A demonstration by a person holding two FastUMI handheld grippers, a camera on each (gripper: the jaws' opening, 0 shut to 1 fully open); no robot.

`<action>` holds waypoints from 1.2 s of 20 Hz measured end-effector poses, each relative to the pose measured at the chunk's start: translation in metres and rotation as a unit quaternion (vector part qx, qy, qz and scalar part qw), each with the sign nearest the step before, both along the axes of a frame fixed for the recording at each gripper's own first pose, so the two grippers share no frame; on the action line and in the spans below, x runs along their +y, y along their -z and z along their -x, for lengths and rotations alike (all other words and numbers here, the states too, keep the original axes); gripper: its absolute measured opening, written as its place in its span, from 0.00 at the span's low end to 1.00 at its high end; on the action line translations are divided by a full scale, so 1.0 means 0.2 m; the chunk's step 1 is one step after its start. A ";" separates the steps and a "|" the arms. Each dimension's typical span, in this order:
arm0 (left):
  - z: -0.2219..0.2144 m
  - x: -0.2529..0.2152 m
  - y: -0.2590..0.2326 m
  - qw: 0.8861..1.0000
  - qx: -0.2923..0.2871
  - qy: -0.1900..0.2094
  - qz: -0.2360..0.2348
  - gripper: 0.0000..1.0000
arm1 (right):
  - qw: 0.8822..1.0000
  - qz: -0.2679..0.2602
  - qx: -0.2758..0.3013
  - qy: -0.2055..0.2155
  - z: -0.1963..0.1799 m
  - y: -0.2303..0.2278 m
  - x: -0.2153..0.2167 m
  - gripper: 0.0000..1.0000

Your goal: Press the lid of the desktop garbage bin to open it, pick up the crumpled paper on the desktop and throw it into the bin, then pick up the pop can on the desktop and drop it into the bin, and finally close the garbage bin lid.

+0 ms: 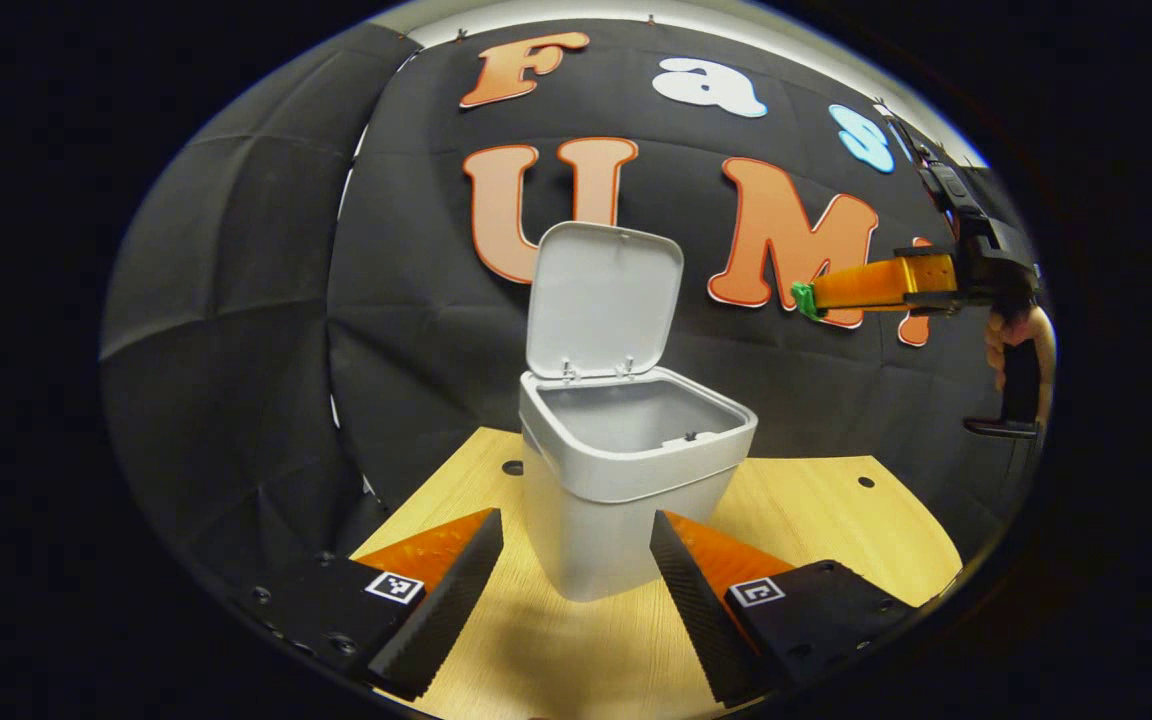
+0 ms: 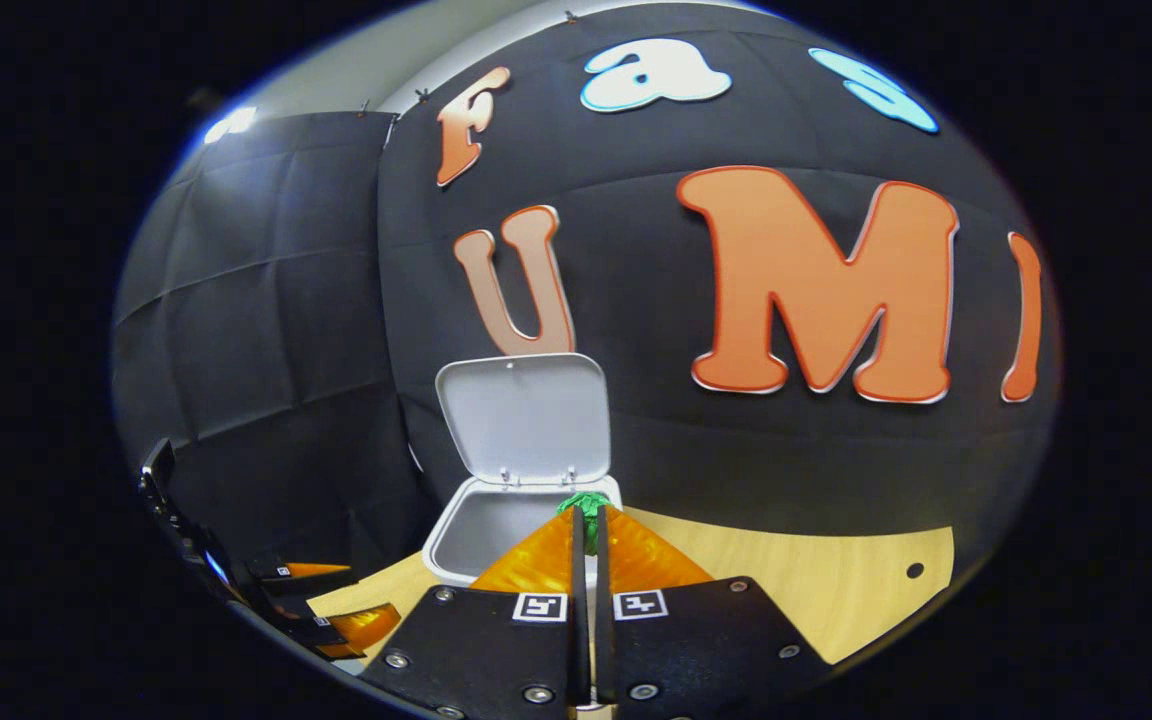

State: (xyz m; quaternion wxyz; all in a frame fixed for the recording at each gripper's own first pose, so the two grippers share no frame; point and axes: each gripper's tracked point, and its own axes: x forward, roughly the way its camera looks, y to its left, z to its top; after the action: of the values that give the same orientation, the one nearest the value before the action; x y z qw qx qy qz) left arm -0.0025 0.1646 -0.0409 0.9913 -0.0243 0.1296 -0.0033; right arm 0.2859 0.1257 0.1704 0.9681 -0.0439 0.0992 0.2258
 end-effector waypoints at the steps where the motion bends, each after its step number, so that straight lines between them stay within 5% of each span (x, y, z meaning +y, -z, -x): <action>1: 0.00 0.03 0.01 1.000 0.003 -0.006 0.000 0.95 | 1.000 0.006 0.003 -0.003 -0.04 0.02 0.05 0.02; 10: 0.09 0.29 0.03 0.999 0.007 -0.047 -0.005 0.95 | 0.998 0.043 0.046 -0.009 -0.24 0.31 0.34 0.02; 14: 0.10 0.36 0.03 0.999 0.007 -0.053 -0.007 0.95 | 0.997 0.041 0.058 -0.017 -0.24 0.34 0.41 0.13; 15: 0.10 0.37 0.03 0.999 0.007 -0.054 -0.007 0.95 | 0.997 0.041 0.058 -0.017 -0.24 0.34 0.41 0.17; 19: 0.09 0.38 0.03 0.999 0.007 -0.049 -0.007 0.95 | 0.998 0.038 0.055 0.005 -0.26 0.34 0.37 0.94; 24: 0.06 0.35 0.03 0.999 0.009 -0.039 -0.005 0.95 | 0.998 0.032 0.049 0.021 -0.25 0.29 0.29 0.95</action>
State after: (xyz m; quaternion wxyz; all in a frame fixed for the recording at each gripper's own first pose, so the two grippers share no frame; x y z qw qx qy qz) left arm -0.0147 0.2344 -0.0478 0.9896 -0.0244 0.1371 0.0366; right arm 0.3365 0.1833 0.1127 0.9648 -0.0617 0.1542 0.2037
